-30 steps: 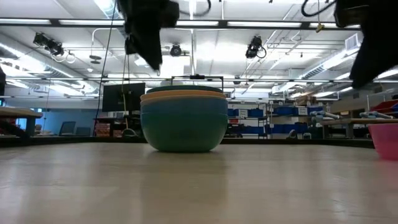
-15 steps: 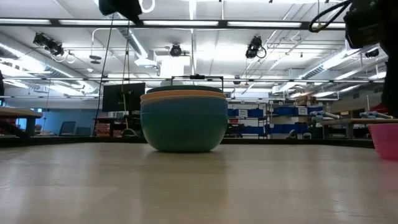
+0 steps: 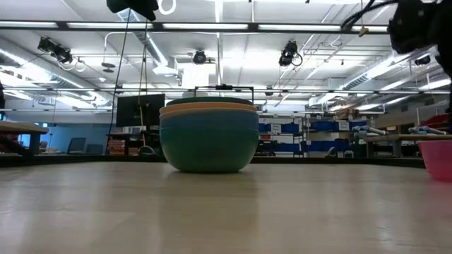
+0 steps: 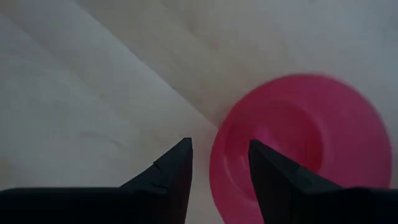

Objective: Nest bowls inside each other
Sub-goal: Stack the red bowl on top of the green bowl

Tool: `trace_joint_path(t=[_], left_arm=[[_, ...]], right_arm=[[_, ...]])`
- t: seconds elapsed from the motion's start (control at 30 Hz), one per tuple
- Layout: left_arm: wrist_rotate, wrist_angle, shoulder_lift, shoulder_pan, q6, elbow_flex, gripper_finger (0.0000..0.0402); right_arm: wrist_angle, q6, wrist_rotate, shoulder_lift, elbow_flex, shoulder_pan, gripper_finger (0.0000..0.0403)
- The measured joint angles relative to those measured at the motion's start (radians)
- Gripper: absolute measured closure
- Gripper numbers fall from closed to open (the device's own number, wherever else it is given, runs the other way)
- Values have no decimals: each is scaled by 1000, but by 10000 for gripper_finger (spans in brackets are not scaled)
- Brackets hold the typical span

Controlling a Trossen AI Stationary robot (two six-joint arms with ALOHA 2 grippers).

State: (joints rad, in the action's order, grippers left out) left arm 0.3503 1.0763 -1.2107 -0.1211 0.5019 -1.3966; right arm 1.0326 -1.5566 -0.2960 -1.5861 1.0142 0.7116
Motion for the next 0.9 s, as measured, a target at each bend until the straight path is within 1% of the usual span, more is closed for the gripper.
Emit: trace_joint_path(t=[0.17, 0.27, 0.37, 0.47, 0.5, 0.53, 0.67, 0.8, 0.9], left_arm=[[1, 0, 0, 0, 0, 0, 249], [1, 0, 0, 0, 0, 0, 249], [1, 2, 0, 0, -2, 0, 249], [7, 23, 0, 0, -3, 0, 249], [15, 42, 0, 0, -2, 0, 249], [23, 65, 0, 0, 0, 1, 249], [56, 154, 1, 0, 21, 1, 249], [59, 188, 18, -8, 30, 1, 249], [75, 219, 33, -19, 41, 1, 249]], right_arm=[[3, -17, 12, -69, 0, 0, 260], [14, -16, 12, -97, 0, -5, 274], [20, 1, 12, -115, 0, -9, 311], [21, 17, 9, -115, 0, -9, 372], [22, 23, 6, -114, 0, -9, 387], [25, 27, 4, -110, 0, -9, 394], [73, 25, -4, -105, 0, -12, 399], [133, 55, -112, -48, 0, -57, 401], [116, 160, -210, 25, 0, -139, 402]])
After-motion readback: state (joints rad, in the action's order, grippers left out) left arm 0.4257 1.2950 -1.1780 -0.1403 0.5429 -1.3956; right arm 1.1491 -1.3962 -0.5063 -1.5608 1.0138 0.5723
